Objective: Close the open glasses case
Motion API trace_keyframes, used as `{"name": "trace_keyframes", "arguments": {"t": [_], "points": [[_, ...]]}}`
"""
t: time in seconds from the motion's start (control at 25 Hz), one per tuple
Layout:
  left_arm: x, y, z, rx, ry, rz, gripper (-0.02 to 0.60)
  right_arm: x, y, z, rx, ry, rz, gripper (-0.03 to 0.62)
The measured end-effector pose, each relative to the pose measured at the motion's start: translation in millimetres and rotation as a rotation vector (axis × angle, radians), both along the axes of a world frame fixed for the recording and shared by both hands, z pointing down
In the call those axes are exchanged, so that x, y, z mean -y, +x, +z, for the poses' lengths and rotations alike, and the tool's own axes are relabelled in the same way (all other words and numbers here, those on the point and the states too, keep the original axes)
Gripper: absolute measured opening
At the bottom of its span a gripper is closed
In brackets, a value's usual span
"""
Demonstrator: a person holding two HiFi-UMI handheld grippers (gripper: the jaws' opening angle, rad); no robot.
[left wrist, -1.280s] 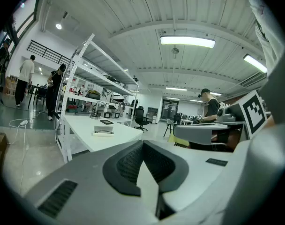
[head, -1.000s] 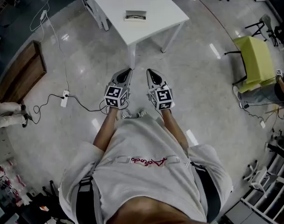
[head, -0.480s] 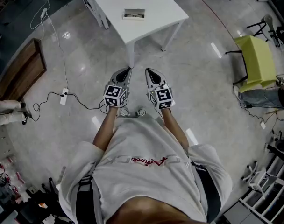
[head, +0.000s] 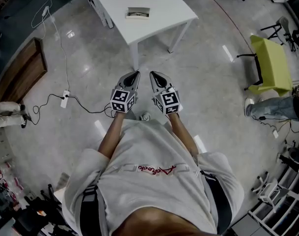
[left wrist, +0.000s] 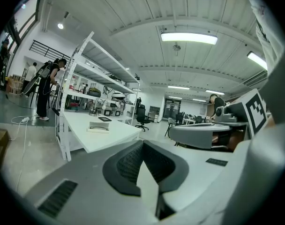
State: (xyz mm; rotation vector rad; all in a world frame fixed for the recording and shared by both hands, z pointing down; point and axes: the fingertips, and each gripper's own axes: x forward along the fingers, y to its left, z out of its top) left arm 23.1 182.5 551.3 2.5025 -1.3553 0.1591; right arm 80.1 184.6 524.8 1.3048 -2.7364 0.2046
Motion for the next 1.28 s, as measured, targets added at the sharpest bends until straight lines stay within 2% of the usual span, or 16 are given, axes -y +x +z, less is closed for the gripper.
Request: {"name": "trace_keyframes", "arguments": {"t": [0.28, 0.64, 1.28], "points": [[11.6, -3.9, -1.6, -0.002, 0.001, -0.029, 0.025, 8.6, 0.5, 2.5, 0.012, -0.008, -0.020, 0.031], [26.6, 4.2, 4.9, -0.005, -0.002, -0.022, 0.025, 27.3, 2.9, 7.9, 0.003, -0.002, -0.027, 0.031], [89.9, -2.1, 19.9, -0.016, -0.025, -0.021, 0.025, 87.6, 0.5, 26.9, -0.021, -0.034, -0.024, 0.031]]}}
